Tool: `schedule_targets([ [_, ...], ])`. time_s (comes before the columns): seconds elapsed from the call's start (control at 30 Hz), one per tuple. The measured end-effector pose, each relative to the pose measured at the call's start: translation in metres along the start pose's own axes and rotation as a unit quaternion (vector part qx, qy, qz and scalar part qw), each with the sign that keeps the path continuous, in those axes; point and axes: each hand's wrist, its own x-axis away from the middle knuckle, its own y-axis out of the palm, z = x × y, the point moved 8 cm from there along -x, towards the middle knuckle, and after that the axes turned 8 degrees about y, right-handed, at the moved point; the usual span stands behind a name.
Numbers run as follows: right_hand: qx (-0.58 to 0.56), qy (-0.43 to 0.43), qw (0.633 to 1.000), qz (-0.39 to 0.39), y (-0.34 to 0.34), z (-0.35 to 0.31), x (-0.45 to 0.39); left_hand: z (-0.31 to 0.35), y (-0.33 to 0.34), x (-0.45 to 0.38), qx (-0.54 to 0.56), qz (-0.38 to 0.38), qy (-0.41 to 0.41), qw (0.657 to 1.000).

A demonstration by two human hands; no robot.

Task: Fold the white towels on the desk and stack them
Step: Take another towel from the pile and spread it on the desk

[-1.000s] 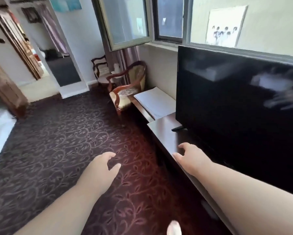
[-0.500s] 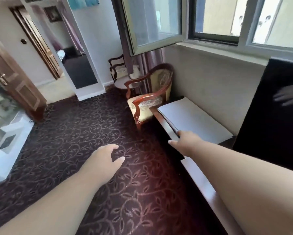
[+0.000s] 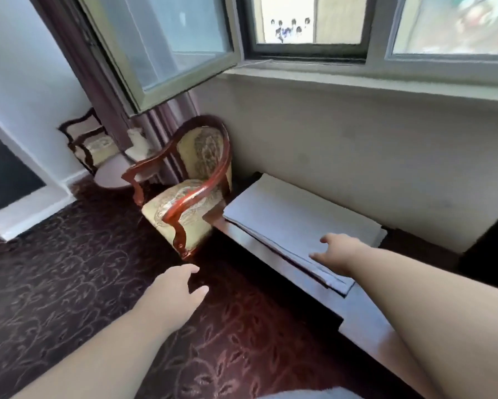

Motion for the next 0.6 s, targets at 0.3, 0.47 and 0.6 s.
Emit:
schedule_targets([
  [0.3,-0.107,0.211,0.972,-0.021,0.053,0.109,-0.079,0.038,0.065,-0.210,-0.215,-0.166,0.210,0.939],
  [0.47,-0.182,0.287,0.940,-0.012,0.022,0.145,-0.182,0.088,0.094,-0.326,-0.210,-0.186,0.261,0.924],
  [0.6,-0.220,0.287,0.932,-0.005,0.023,0.136,-0.248,0.113,0.133,-0.392,-0.138,-0.201,0.252,0.937],
])
